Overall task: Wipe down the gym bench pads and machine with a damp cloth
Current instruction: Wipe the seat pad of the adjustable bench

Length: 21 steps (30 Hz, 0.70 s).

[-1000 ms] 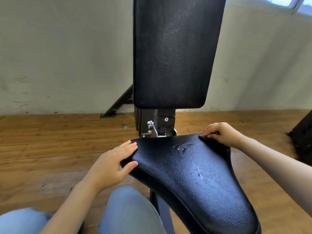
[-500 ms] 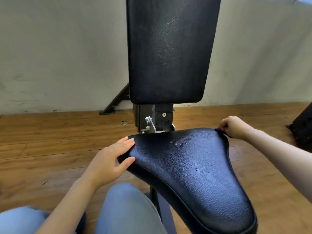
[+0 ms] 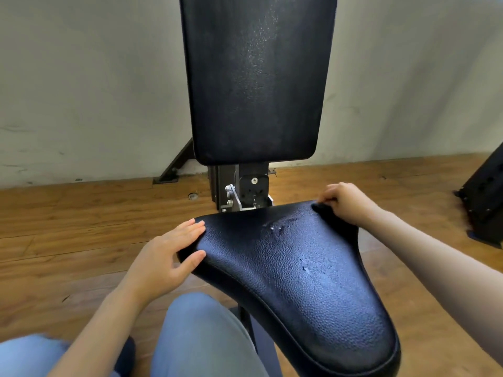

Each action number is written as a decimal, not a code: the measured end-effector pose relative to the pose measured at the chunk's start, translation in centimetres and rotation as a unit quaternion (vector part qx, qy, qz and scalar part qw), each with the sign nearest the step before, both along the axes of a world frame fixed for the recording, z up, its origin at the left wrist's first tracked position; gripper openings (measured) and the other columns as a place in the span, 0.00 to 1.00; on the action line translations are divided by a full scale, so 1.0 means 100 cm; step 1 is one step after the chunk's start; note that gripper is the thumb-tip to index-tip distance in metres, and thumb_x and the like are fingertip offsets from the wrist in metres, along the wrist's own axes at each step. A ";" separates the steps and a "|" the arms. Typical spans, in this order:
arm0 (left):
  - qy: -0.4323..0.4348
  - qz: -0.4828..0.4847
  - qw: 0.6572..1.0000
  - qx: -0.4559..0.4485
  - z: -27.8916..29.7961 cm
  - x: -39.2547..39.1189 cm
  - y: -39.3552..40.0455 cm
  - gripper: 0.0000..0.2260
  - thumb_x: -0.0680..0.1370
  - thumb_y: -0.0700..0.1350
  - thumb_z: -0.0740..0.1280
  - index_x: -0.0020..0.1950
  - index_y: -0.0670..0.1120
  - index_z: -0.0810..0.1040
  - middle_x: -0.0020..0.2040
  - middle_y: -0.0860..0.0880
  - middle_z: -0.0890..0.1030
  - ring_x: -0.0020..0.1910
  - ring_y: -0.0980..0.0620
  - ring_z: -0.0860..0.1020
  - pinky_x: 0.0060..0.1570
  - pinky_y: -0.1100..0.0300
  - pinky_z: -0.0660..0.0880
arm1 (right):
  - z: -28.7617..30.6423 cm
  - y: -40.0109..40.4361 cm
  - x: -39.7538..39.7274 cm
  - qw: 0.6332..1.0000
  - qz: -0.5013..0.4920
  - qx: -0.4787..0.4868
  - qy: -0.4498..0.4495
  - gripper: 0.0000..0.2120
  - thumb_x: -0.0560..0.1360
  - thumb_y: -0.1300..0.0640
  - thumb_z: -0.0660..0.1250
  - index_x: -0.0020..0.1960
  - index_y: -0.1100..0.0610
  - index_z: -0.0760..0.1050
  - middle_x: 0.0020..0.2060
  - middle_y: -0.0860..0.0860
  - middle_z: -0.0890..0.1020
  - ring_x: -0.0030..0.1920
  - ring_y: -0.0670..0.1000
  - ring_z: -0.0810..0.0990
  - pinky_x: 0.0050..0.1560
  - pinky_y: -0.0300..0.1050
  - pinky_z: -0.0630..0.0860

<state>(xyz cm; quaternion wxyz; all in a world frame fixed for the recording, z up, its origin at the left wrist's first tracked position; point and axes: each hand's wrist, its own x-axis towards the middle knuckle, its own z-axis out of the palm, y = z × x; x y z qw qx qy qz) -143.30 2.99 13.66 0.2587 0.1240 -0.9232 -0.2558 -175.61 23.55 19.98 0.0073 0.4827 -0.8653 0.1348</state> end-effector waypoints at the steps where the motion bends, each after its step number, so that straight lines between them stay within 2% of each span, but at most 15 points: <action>1: -0.003 0.001 1.000 0.000 0.000 0.000 0.001 0.28 0.72 0.61 0.57 0.68 0.49 0.73 0.65 0.67 0.67 0.70 0.69 0.60 0.68 0.67 0.59 | 0.003 0.004 -0.008 0.999 -0.031 0.025 0.009 0.08 0.72 0.66 0.66 0.44 0.60 0.84 0.43 0.58 0.83 0.48 0.59 0.80 0.52 0.46 0.74; 3: -0.011 0.002 1.000 0.005 0.001 0.001 0.001 0.28 0.72 0.62 0.57 0.69 0.51 0.71 0.66 0.67 0.67 0.70 0.70 0.59 0.69 0.64 0.59 | 0.012 0.000 -0.015 0.994 -0.079 0.070 0.021 0.07 0.72 0.62 0.67 0.44 0.58 0.83 0.43 0.57 0.83 0.48 0.59 0.80 0.49 0.47 0.76; 5: -0.013 -0.002 1.000 0.011 0.001 0.001 0.001 0.28 0.72 0.63 0.57 0.69 0.52 0.70 0.66 0.67 0.66 0.70 0.71 0.58 0.69 0.64 0.58 | 0.021 -0.017 -0.005 0.996 -0.070 0.039 0.028 0.06 0.73 0.59 0.69 0.42 0.59 0.83 0.40 0.55 0.82 0.45 0.57 0.79 0.45 0.44 0.74; 8: -0.014 -0.005 1.000 0.021 0.001 0.001 0.001 0.27 0.72 0.63 0.57 0.69 0.53 0.69 0.66 0.68 0.66 0.70 0.71 0.58 0.69 0.67 0.57 | 0.029 -0.045 0.048 0.997 0.058 -0.037 -0.022 0.07 0.74 0.64 0.67 0.45 0.60 0.84 0.40 0.49 0.81 0.44 0.47 0.76 0.46 0.33 0.67; 10: -0.015 -0.007 1.000 0.023 0.002 0.001 0.000 0.27 0.72 0.62 0.57 0.69 0.53 0.69 0.66 0.68 0.66 0.70 0.70 0.59 0.69 0.66 0.57 | 0.016 -0.048 0.072 0.992 0.118 -0.013 -0.031 0.10 0.73 0.67 0.66 0.48 0.58 0.84 0.44 0.50 0.83 0.47 0.48 0.78 0.49 0.31 0.66; 12: -0.017 -0.007 1.000 0.020 0.003 0.001 0.001 0.27 0.72 0.62 0.57 0.69 0.53 0.69 0.66 0.68 0.66 0.70 0.70 0.58 0.69 0.65 0.57 | 0.005 -0.033 0.060 0.997 0.070 -0.005 -0.036 0.10 0.74 0.66 0.65 0.49 0.57 0.84 0.47 0.53 0.84 0.51 0.53 0.79 0.52 0.34 0.67; 14: -0.017 -0.006 1.000 0.023 0.004 0.001 0.003 0.27 0.71 0.62 0.57 0.69 0.54 0.68 0.66 0.68 0.66 0.70 0.72 0.58 0.68 0.69 0.56 | 0.005 -0.013 0.032 0.999 -0.018 -0.007 -0.038 0.09 0.74 0.65 0.66 0.47 0.58 0.84 0.47 0.55 0.84 0.53 0.56 0.79 0.55 0.39 0.69; 17: -0.016 -0.005 1.000 0.027 0.005 0.000 0.004 0.28 0.71 0.62 0.57 0.69 0.53 0.69 0.65 0.69 0.65 0.70 0.73 0.57 0.65 0.76 0.54 | 0.009 0.001 0.006 0.994 -0.109 0.006 -0.029 0.08 0.72 0.65 0.65 0.45 0.59 0.84 0.45 0.57 0.84 0.51 0.57 0.80 0.52 0.43 0.73; 19: -0.014 -0.003 1.000 0.027 0.004 0.000 0.003 0.29 0.71 0.62 0.57 0.69 0.51 0.71 0.65 0.69 0.65 0.70 0.73 0.57 0.66 0.75 0.54 | 0.009 -0.006 0.002 0.990 -0.136 0.014 -0.021 0.08 0.72 0.63 0.65 0.44 0.59 0.83 0.45 0.58 0.84 0.49 0.58 0.80 0.50 0.44 0.74; 21: -0.015 0.000 1.000 0.021 0.003 0.001 0.003 0.29 0.71 0.62 0.56 0.70 0.51 0.70 0.66 0.68 0.65 0.70 0.72 0.57 0.67 0.69 0.56 | 0.006 -0.015 0.001 0.989 -0.142 0.013 -0.029 0.07 0.73 0.60 0.66 0.44 0.60 0.83 0.44 0.59 0.84 0.49 0.59 0.79 0.49 0.45 0.75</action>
